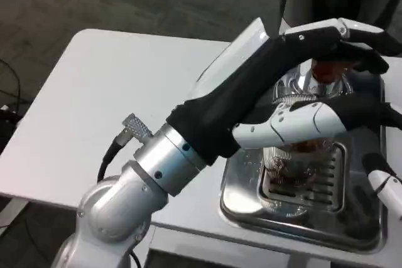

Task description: Grasp the cup under the faucet to collect the drink, then remove the cup.

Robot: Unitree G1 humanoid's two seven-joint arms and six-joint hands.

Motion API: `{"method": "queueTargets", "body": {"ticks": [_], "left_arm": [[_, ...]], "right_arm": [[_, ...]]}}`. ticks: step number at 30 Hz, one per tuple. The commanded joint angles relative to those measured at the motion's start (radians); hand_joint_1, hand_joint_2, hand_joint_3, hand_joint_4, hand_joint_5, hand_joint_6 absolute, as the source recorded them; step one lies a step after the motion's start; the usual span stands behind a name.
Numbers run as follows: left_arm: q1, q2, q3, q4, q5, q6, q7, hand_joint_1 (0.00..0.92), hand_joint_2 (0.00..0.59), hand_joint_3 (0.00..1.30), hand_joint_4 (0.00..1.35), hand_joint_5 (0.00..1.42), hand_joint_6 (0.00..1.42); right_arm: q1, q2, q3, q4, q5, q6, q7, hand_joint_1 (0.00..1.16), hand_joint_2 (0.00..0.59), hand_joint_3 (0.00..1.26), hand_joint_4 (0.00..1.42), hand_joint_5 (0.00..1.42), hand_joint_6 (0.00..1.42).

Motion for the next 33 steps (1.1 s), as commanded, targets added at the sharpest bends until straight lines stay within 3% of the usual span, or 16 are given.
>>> {"method": "queueTargets", "body": {"ticks": [1, 4, 10, 13, 24, 33], "left_arm": [[0.046, 0.025, 0.009, -0.005, 0.032, 0.030, -0.005, 0.054, 0.079, 0.40, 0.42, 0.37, 0.28], [0.055, 0.027, 0.017, -0.015, 0.046, 0.045, 0.003, 0.027, 0.063, 0.33, 0.37, 0.32, 0.26], [0.070, 0.013, 0.040, -0.032, 0.078, 0.069, 0.036, 0.000, 0.033, 0.09, 0.11, 0.16, 0.14], [0.083, 0.007, 0.055, -0.043, 0.099, 0.074, 0.061, 0.000, 0.030, 0.03, 0.01, 0.10, 0.07], [0.191, 0.039, 0.154, -0.124, 0.055, 0.114, 0.050, 0.000, 0.030, 0.00, 0.00, 0.02, 0.00], [0.358, 0.132, 0.202, -0.194, 0.079, 0.099, 0.031, 0.000, 0.037, 0.00, 0.00, 0.02, 0.00]], "right_arm": [[0.003, 0.002, 0.010, -0.012, -0.006, 0.005, -0.002, 0.34, 0.422, 0.18, 0.18, 0.10, 0.05], [0.000, 0.001, 0.012, -0.012, -0.007, 0.007, -0.002, 0.34, 0.422, 0.18, 0.18, 0.10, 0.05], [-0.005, 0.000, 0.013, -0.015, -0.010, 0.012, -0.001, 0.34, 0.422, 0.18, 0.18, 0.10, 0.05], [-0.006, -0.001, 0.012, -0.017, -0.010, 0.014, 0.000, 0.34, 0.422, 0.18, 0.18, 0.10, 0.05], [-0.003, 0.001, 0.014, -0.018, -0.007, 0.013, 0.000, 0.34, 0.422, 0.18, 0.18, 0.10, 0.05], [0.006, 0.005, 0.021, -0.012, -0.010, 0.006, -0.005, 0.34, 0.422, 0.18, 0.18, 0.10, 0.05]]}}
